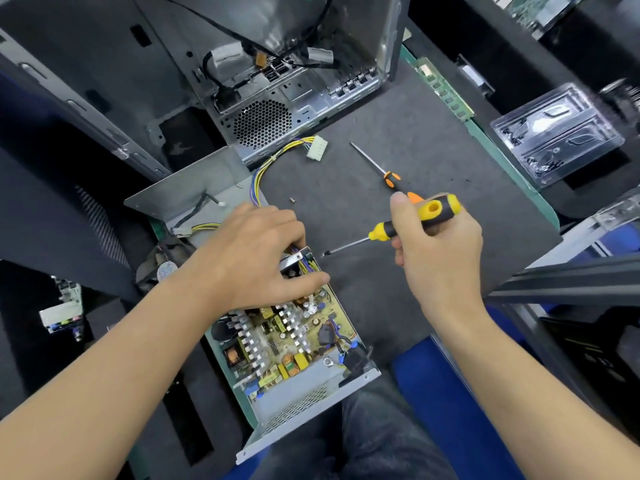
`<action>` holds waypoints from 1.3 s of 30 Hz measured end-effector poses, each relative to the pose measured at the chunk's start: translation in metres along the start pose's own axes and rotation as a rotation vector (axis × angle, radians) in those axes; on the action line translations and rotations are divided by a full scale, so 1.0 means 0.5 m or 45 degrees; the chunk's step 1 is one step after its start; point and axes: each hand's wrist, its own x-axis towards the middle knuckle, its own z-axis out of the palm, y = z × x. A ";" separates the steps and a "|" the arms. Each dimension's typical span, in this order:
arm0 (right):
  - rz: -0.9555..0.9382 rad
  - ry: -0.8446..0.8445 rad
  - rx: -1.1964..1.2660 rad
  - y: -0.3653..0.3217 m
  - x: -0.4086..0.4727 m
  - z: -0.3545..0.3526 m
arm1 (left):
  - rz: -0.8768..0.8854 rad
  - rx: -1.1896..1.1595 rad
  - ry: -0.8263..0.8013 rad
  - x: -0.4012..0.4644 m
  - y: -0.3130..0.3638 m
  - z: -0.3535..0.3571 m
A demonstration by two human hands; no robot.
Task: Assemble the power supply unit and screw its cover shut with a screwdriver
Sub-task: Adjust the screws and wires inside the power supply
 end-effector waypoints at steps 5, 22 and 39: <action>-0.043 -0.051 -0.093 0.009 -0.003 0.009 | -0.042 0.044 -0.025 0.003 0.002 0.002; -0.130 -0.087 -0.169 0.020 -0.016 0.023 | -0.090 0.121 0.029 -0.004 0.006 0.000; -0.196 -0.116 -0.135 0.007 -0.019 0.017 | -0.098 0.087 0.013 -0.004 0.011 -0.007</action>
